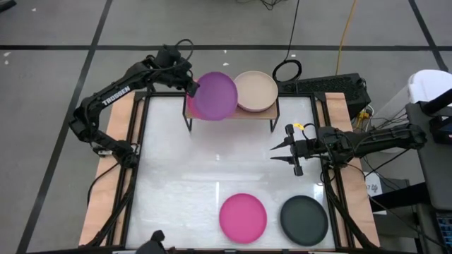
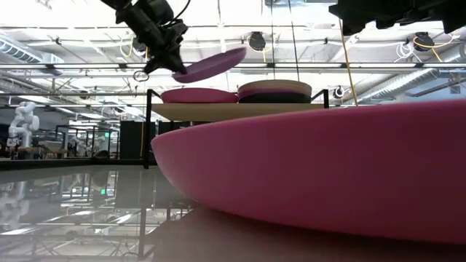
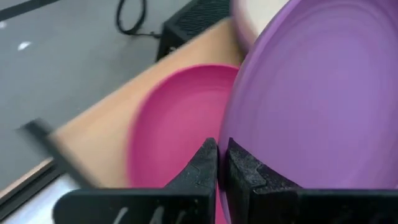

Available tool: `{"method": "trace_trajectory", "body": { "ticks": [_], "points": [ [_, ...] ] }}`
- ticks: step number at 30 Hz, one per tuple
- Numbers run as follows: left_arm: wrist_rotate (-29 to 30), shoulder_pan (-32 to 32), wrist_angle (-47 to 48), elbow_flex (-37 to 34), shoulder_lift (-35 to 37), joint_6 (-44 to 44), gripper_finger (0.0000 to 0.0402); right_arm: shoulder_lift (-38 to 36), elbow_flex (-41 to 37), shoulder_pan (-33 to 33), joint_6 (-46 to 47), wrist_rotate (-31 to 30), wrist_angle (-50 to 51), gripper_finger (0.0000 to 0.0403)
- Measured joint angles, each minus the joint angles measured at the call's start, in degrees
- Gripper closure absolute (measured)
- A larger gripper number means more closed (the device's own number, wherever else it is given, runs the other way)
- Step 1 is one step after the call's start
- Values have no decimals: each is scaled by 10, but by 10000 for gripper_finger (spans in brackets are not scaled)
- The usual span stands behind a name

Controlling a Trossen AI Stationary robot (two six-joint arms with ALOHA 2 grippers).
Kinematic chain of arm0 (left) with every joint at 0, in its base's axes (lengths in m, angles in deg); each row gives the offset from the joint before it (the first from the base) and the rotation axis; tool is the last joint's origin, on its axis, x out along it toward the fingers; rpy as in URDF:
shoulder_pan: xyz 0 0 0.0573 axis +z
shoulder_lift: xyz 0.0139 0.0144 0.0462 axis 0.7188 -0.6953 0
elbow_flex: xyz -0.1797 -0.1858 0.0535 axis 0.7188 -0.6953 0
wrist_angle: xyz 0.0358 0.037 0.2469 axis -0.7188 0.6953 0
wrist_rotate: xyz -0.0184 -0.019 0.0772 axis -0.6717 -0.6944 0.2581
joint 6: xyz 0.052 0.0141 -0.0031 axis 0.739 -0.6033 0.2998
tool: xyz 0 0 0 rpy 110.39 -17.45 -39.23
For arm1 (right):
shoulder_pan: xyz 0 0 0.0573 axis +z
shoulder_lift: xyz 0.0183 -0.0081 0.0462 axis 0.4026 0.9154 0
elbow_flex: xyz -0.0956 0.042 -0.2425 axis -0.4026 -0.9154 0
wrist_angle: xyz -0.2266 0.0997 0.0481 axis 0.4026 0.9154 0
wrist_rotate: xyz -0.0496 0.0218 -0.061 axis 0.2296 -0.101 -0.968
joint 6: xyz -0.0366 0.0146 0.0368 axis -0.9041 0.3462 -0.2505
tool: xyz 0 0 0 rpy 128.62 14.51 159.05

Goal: Place and stack plates onto a shelf
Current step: Stack the violet plate on top of the pink plate on the shelf, then stack the black plate on top of the violet plate on the shelf

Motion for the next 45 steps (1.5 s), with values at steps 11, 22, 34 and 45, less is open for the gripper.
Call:
{"method": "trace_trajectory", "body": {
  "ticks": [11, 22, 34, 45],
  "points": [
    [1, 46, 32, 0, -8, -22, 391, 0, 0, 0, -2, 0, -5, 277],
    [6, 54, 46, -1, -64, -20, 355, 0, 0, 0, -1, 0, -5, 277],
    [6, 62, 45, -1, -63, 7, 296, 0, -13, 0, -3, 0, -14, 277],
    [4, 55, -52, 26, 36, 40, 291, 0, -14, 0, -1, 0, -9, 277]
  ]
}}
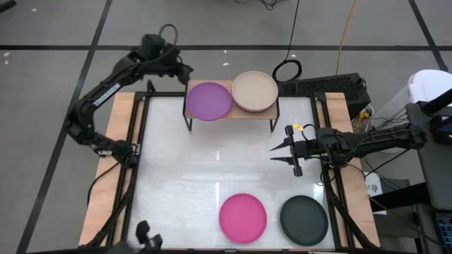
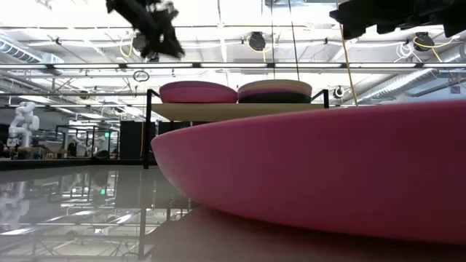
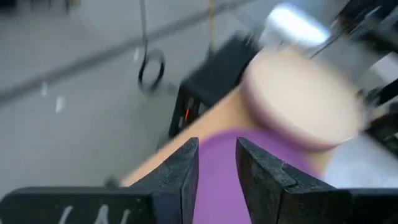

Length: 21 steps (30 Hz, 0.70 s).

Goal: Place and stack plates onto a shelf
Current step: Stack the black plate on top of the violet plate on the shelf

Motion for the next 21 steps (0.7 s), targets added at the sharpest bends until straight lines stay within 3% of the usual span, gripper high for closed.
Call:
{"method": "trace_trajectory", "body": {
  "ticks": [4, 9, 21],
  "points": [
    [12, -28, -34, 0, 60, 13, 291, 0, 0, 0, 7, 0, 15, 277],
    [82, -96, -52, -25, 123, 33, 291, 0, 0, 0, 16, 0, 23, 277],
    [123, -272, -398, -328, 264, -15, 291, 0, 0, 0, 11, -14, 14, 277]
  ]
}}
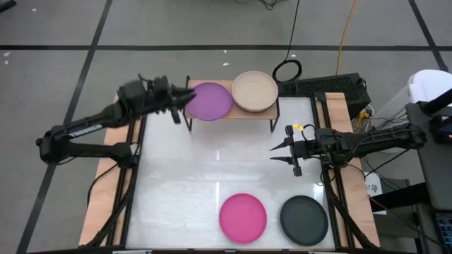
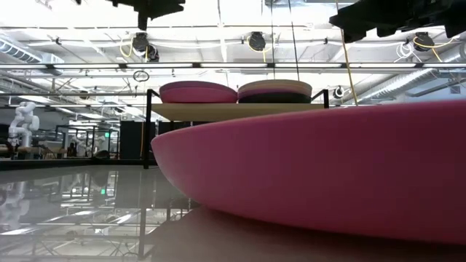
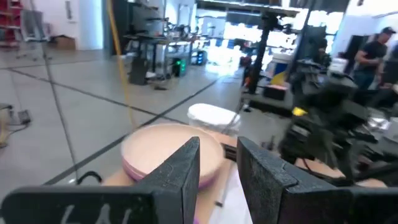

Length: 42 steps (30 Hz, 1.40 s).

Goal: Place and stack plates onto a shelf
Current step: Stack the black plate on top of the violet plate on the shelf

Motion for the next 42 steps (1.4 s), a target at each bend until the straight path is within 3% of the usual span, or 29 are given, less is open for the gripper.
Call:
{"method": "trace_trajectory", "body": {
  "ticks": [6, 14, 27, 42],
  "points": [
    [98, -78, -115, -117, 10, -15, 291, 0, 0, 0, 3, -1, 1, 277],
    [221, -150, -218, -188, -16, -16, 291, 0, 0, 0, 5, 0, 1, 277],
    [225, -176, -259, -193, -109, -15, 291, 0, 0, 0, 6, -1, 2, 277],
    [225, -177, -271, -193, -112, -26, 291, 3, 0, 0, 50, -1, 53, 277]
  ]
}}
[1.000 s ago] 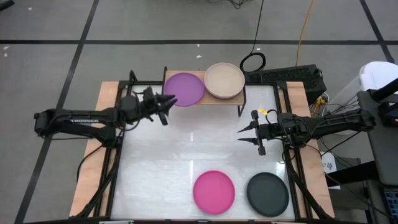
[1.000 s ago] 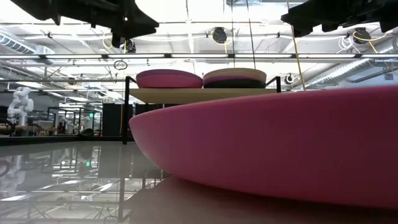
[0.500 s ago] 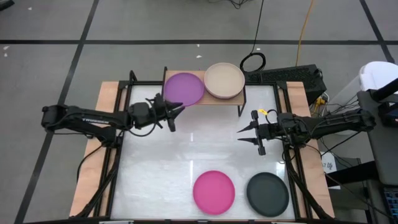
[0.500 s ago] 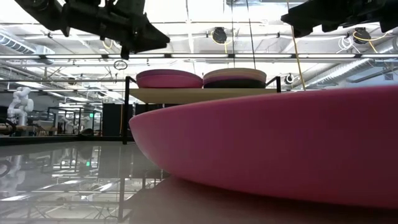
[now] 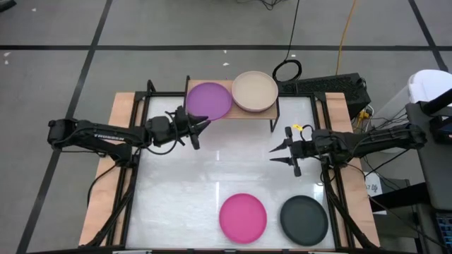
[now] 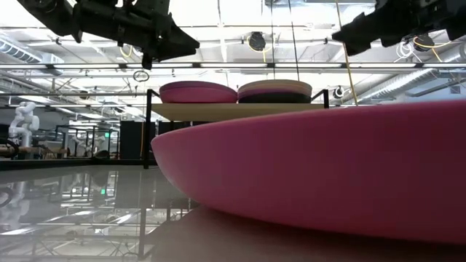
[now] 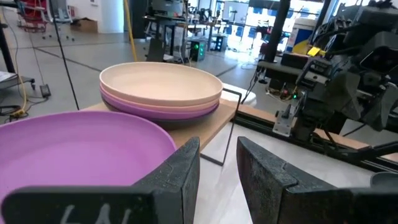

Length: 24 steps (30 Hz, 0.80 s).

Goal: Place and stack plates onto a shelf
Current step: Stack the black plate on top of the violet plate on the shelf

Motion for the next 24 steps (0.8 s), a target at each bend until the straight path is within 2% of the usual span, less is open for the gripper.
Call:
{"method": "trace_trajectory", "body": {
  "ticks": [19, 24],
  "points": [
    [0, 0, -12, 0, -1, 4, 291, 0, 0, 0, 59, 2, 165, 277],
    [0, 0, -12, 0, -1, 2, 291, 5, 30, 0, 64, 3, 229, 277]
  ]
}}
